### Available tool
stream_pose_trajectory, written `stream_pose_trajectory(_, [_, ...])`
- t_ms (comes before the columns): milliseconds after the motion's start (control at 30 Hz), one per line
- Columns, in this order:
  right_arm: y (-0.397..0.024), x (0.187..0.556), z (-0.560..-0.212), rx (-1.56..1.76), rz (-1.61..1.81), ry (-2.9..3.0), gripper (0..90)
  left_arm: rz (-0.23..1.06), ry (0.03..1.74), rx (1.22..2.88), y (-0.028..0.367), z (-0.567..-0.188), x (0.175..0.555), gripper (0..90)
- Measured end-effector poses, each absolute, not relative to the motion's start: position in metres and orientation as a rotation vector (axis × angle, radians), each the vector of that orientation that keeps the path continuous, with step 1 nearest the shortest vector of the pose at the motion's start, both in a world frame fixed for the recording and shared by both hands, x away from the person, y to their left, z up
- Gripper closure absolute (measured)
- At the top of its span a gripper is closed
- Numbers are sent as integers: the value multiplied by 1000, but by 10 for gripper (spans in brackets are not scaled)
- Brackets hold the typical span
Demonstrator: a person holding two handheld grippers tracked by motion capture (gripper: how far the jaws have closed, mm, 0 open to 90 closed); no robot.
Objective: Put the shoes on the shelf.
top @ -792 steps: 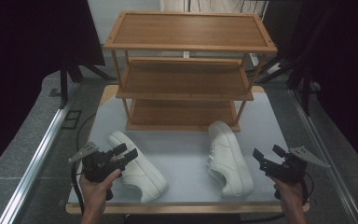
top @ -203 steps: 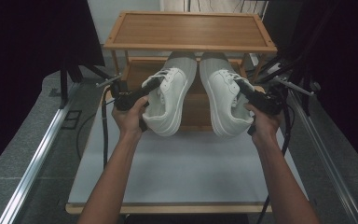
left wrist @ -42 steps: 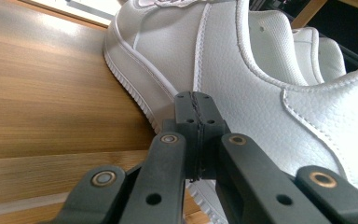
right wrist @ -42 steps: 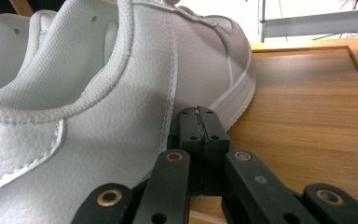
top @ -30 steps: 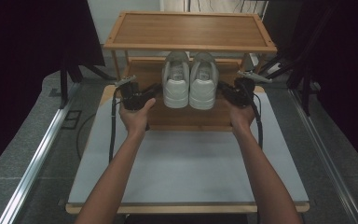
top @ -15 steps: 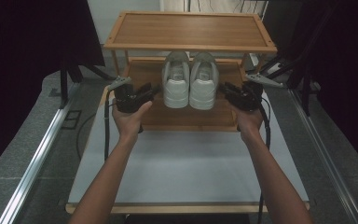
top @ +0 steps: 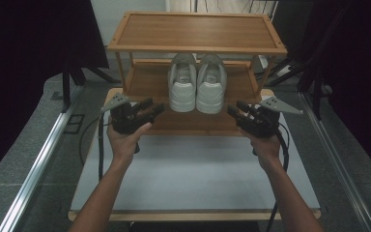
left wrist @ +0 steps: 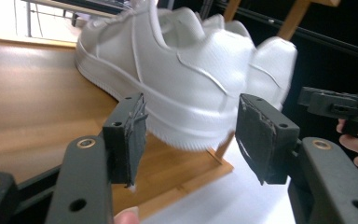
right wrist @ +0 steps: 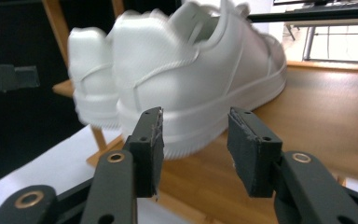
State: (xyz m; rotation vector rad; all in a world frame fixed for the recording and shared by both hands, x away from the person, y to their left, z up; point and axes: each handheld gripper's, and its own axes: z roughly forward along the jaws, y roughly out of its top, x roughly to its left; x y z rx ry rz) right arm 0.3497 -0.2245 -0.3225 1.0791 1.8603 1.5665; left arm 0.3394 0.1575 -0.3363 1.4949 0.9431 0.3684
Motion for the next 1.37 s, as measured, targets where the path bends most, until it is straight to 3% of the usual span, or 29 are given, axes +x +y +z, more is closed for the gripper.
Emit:
stream_pose_trajectory(700, [-260, 264, -384, 1030, 1565, 1902, 527, 273, 927, 1597, 176, -406, 262, 376])
stream_pose_trajectory(1100, [-267, 257, -406, 1063, 1554, 1934, 511, 275, 948, 1622, 179, -422, 259, 373])
stream_pose_trajectory(1367, [-272, 252, -405, 1079, 1578, 1914, 420, 316, 947, 1631, 182, -424, 259, 330])
